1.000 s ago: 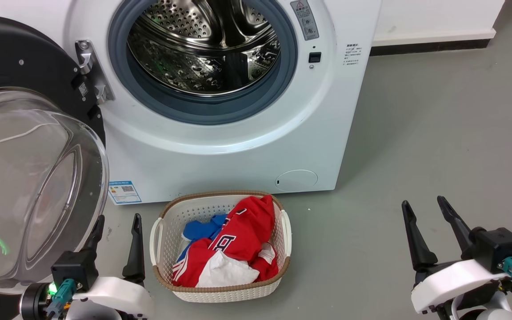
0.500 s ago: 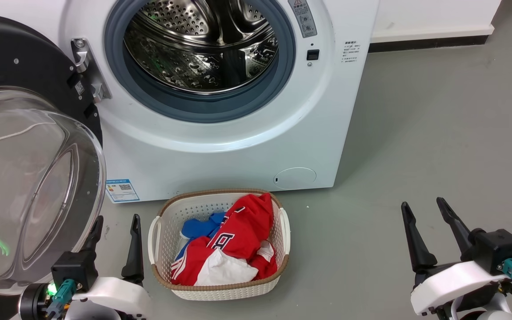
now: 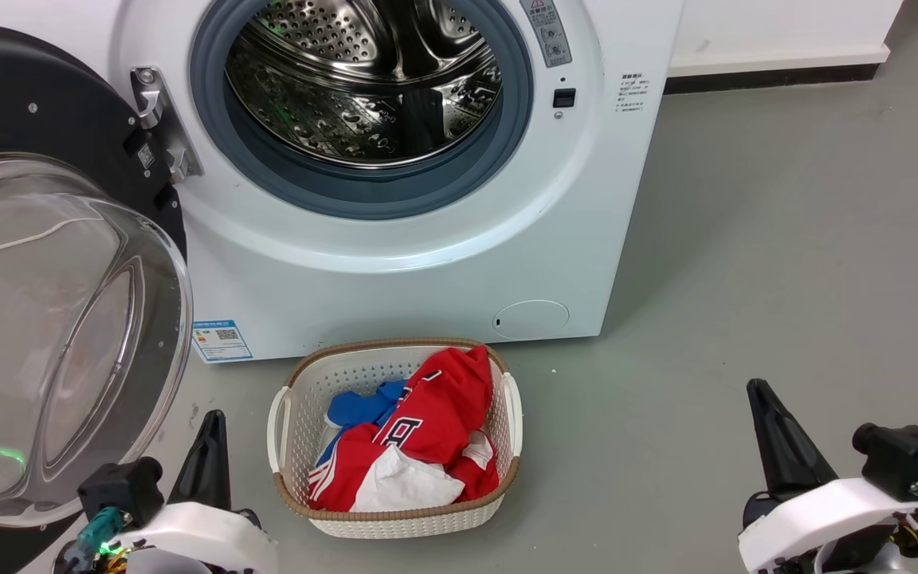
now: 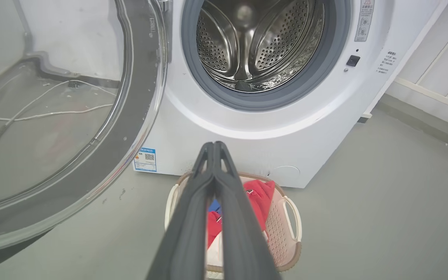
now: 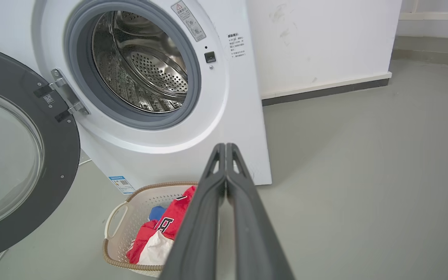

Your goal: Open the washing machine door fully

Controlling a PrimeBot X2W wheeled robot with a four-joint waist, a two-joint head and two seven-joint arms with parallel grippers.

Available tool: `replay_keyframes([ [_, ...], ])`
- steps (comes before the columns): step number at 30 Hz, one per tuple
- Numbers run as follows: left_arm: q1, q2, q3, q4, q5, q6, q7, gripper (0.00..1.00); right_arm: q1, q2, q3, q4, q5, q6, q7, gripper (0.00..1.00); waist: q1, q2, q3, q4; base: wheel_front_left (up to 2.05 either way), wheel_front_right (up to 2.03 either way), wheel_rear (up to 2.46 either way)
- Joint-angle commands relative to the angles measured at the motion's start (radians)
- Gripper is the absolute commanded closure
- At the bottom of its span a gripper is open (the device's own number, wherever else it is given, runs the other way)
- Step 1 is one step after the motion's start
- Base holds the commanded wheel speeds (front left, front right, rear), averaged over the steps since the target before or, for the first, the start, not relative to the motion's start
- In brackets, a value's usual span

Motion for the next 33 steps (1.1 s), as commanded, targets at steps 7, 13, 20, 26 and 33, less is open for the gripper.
replay_keyframes([
  [7,-0.035,-0.017,0.038,0.002,-0.139,-0.030,0.033,1.00,-0.036,-0.005,-0.012,0.013,0.170,0.000,0.011,1.00,0.0000,0.0000,-0.001,0.006,0.00,0.00,0.00],
  [13,-0.045,-0.037,0.065,0.013,-0.255,-0.055,0.062,1.00,-0.048,-0.006,-0.021,0.035,0.308,0.000,0.022,1.00,0.0000,0.0000,-0.003,0.012,0.00,0.00,0.00],
  [20,-0.053,-0.054,0.086,0.022,-0.349,-0.075,0.085,1.00,-0.056,-0.006,-0.029,0.052,0.419,0.000,0.031,1.00,0.0000,0.0000,-0.004,0.017,0.00,0.00,0.00],
  [26,-0.059,-0.068,0.103,0.028,-0.423,-0.091,0.104,1.00,-0.064,-0.005,-0.036,0.066,0.507,0.000,0.039,1.00,0.0000,0.0000,-0.005,0.021,0.00,0.00,0.00],
  [33,-0.065,-0.083,0.122,0.036,-0.505,-0.109,0.124,1.00,-0.071,-0.004,-0.044,0.081,0.603,0.000,0.048,1.00,0.0000,0.0000,-0.006,0.027,0.00,0.00,0.00],
])
